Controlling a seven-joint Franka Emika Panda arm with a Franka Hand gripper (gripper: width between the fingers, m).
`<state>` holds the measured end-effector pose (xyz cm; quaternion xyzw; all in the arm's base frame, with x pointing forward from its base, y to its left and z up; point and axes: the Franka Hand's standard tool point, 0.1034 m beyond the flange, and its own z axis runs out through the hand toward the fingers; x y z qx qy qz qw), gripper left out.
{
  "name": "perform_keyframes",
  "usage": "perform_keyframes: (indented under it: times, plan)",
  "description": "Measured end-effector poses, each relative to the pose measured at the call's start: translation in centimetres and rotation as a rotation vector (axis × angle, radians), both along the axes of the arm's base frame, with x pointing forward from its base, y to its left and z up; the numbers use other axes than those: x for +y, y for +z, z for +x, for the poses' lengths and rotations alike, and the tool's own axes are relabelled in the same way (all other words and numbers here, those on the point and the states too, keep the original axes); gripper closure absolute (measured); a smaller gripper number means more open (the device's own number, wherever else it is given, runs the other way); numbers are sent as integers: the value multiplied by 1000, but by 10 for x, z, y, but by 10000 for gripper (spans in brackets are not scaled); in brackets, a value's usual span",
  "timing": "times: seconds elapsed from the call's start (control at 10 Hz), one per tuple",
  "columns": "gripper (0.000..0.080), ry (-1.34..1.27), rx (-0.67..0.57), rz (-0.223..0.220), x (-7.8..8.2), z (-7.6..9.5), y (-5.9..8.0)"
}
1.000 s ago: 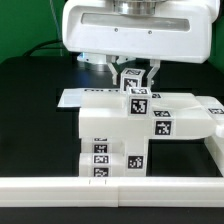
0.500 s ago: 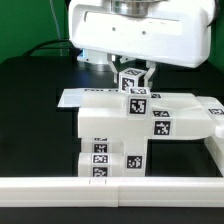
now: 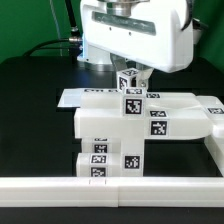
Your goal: Assemble chair
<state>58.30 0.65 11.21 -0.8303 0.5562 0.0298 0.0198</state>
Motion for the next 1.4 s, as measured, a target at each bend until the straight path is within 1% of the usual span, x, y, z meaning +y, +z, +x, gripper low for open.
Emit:
perform_keyframes:
  times: [0.2, 0.4, 0.6, 0.7, 0.8, 0.9, 1.2, 1.4]
  plan:
    - [528, -107, 4, 5, 2, 1, 0]
    - [520, -87, 3, 6, 3, 0, 0]
    - [194, 7, 5, 10, 4, 1, 2]
    - [194, 53, 0, 10, 3, 2, 3]
    - [163, 140, -6, 13, 3, 1, 2]
    - [152, 192, -10, 14, 3, 1, 2]
    - [151, 445, -27, 21, 3, 1, 2]
    - [151, 657, -26, 2, 1, 0, 1]
